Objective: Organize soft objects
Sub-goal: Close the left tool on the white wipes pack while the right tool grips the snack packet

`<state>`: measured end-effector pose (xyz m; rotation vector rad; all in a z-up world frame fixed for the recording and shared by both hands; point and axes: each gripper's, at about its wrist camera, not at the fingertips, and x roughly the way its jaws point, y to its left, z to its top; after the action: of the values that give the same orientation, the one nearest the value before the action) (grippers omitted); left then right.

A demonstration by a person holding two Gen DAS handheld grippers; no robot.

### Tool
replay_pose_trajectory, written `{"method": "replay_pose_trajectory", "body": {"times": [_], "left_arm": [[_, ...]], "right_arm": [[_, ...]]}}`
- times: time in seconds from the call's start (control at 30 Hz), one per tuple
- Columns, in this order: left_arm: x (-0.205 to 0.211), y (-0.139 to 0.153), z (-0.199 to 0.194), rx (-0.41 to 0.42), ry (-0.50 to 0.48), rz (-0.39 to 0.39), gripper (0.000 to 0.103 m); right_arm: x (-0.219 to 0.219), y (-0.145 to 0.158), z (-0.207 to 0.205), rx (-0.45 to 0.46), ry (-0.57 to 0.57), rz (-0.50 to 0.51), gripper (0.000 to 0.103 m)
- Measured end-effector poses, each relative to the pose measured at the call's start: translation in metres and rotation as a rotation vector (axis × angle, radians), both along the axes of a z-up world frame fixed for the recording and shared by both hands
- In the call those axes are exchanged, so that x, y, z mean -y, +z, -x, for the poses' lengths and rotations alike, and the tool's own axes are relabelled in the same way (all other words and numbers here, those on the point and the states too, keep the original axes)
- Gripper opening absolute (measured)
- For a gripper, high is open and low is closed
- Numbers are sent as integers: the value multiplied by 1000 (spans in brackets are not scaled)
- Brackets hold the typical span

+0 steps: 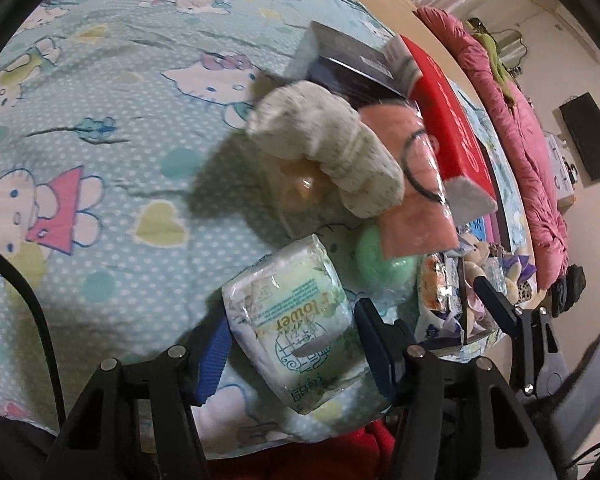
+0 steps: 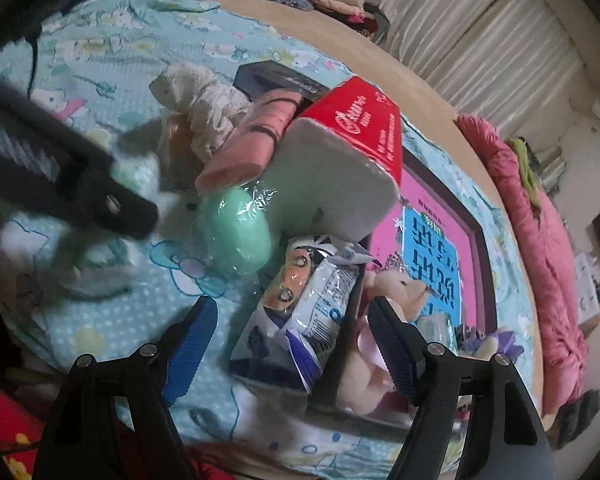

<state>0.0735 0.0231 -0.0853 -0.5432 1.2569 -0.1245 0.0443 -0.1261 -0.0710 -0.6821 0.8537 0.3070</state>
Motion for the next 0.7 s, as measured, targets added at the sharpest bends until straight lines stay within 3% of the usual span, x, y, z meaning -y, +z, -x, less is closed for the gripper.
{"method": "replay_pose_trajectory", "body": {"times": [0.1,0.27,0.3,0.33,0.4,0.53,0.7], "left_arm": [[-5,2,2,9,8,-14,60],[-4,2,1,11,9,-26,60],[-3,2,0,11,8,-26,60],[-3,2,0,11,9,-24,60],[-3,3,0,16,7,-24,60],[5,6,0,25,-10,-30,60],[13,13,1,51,-33,-40,59]], "right_arm": [[-7,-9,-4,16,7,56,67],[-13,-19,-8,69,20,138,62],[-15,-20,-8,79,23,143,59],[-15,-20,-8,82,28,144,49],[-14,-21,-10,71,35,140,45],[-2,-8,-10,74,27,56,36],[23,28,-8,76,8,-138,30]]}}
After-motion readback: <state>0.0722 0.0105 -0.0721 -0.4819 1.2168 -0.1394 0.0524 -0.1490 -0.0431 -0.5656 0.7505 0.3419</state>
